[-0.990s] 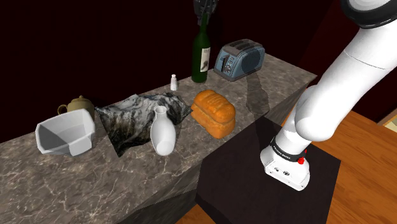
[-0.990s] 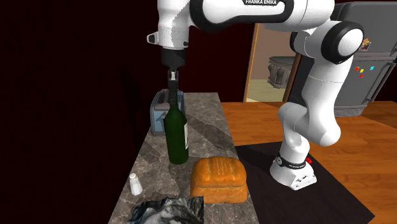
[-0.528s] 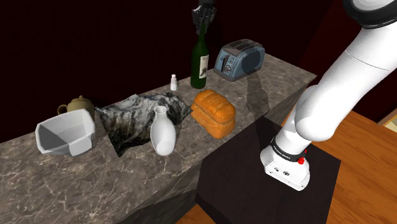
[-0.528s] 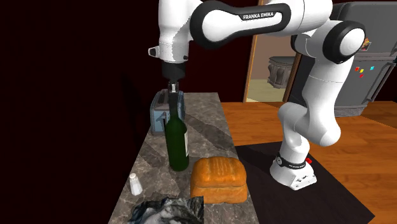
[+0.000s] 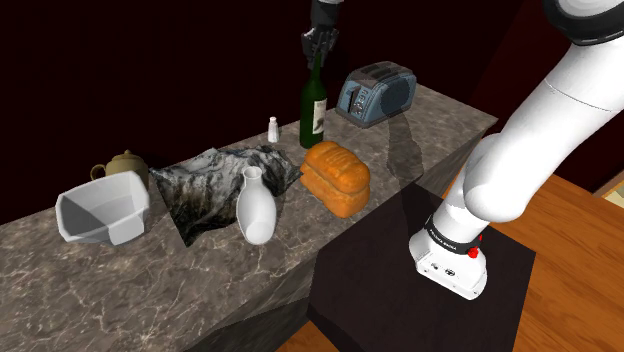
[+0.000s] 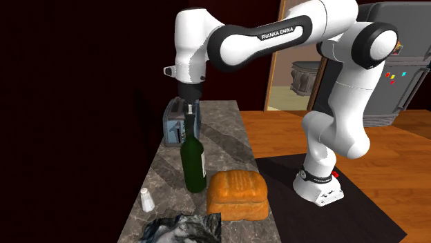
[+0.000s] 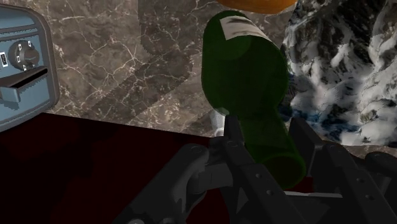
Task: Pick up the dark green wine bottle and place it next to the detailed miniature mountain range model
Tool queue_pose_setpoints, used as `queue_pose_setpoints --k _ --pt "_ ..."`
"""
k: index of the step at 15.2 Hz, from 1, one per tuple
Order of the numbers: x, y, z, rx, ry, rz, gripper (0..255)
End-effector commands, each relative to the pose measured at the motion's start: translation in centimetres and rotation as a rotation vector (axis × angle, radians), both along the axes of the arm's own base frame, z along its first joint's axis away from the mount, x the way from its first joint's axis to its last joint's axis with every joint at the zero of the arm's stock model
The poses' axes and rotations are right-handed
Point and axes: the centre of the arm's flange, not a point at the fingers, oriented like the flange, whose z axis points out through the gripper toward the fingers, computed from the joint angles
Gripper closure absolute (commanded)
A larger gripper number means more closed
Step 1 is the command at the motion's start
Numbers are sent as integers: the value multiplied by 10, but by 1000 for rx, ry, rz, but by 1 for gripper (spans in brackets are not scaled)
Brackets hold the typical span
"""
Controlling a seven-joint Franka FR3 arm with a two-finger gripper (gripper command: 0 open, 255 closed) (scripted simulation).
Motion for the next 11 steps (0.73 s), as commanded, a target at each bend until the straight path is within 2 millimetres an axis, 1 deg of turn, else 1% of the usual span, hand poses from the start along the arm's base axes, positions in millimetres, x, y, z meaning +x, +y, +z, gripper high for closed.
queue_pose_setpoints --k 1,11 --pt "1 0 -11 0 -1 0 255" --pt "1 0 -63 0 -1 0 255"
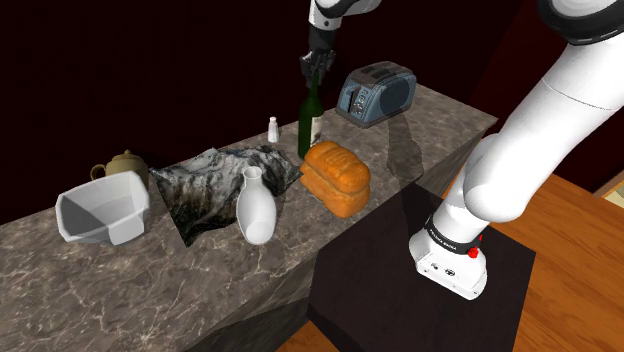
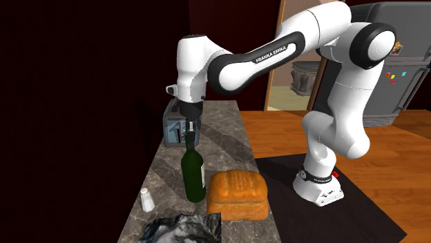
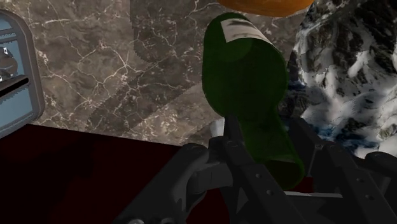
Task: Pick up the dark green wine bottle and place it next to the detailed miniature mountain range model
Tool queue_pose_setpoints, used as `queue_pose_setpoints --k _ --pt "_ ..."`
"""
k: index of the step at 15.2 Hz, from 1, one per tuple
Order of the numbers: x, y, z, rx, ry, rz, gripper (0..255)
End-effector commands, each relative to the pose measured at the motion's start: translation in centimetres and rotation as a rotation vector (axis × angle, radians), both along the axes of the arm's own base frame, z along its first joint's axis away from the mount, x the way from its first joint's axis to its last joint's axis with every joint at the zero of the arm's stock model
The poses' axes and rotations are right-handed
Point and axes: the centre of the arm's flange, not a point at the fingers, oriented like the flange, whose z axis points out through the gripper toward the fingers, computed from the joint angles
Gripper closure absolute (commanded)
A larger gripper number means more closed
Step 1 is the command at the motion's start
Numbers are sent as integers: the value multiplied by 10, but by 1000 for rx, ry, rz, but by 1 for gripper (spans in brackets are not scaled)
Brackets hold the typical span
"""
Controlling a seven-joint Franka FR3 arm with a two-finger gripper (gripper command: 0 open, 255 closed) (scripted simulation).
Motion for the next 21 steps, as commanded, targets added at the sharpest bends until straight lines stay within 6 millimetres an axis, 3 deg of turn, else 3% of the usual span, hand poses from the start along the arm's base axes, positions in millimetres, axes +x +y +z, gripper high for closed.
queue_pose_setpoints --k 1,5,13,14,19,21 --pt "0 0 -10 0 -1 0 255" --pt "0 0 -29 0 -1 0 255" --pt "0 0 -29 0 -1 0 255" --pt "0 0 -29 0 -1 0 0" --pt "0 0 -29 0 -1 0 0" --pt "-2 0 -3 0 -1 0 0"
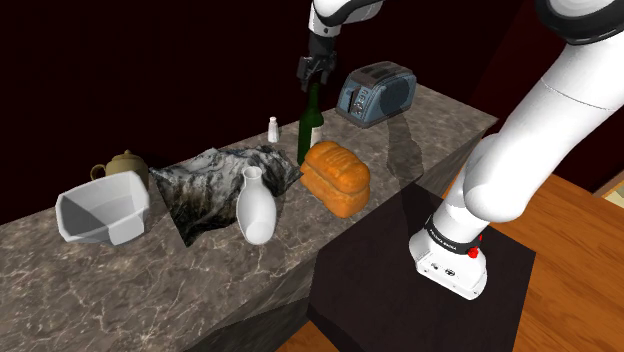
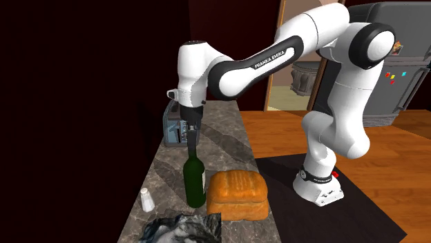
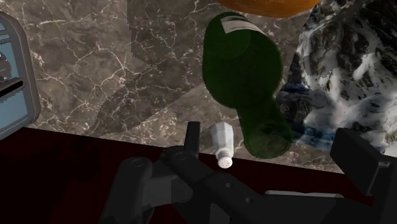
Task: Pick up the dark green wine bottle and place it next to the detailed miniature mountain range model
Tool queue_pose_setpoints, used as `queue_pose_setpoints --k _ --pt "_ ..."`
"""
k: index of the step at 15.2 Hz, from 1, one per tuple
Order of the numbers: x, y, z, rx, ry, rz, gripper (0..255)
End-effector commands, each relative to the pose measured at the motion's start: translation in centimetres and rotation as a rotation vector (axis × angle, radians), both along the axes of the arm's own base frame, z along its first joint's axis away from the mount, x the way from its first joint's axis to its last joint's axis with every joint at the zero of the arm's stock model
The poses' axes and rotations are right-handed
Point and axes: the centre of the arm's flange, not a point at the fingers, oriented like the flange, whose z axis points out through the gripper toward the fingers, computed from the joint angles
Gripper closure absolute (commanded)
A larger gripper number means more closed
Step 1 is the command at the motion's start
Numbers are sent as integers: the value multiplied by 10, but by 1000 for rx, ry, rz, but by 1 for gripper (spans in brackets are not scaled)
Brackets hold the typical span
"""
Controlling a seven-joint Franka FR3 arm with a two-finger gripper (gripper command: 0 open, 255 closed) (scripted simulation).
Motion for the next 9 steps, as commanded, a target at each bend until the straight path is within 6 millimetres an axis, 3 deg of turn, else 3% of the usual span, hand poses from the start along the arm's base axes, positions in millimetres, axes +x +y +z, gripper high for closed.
queue_pose_setpoints --k 1,2,9 --pt "-3 1 26 0 1 0 0" --pt "-4 0 36 0 1 0 0" --pt "-4 0 36 0 1 0 0"
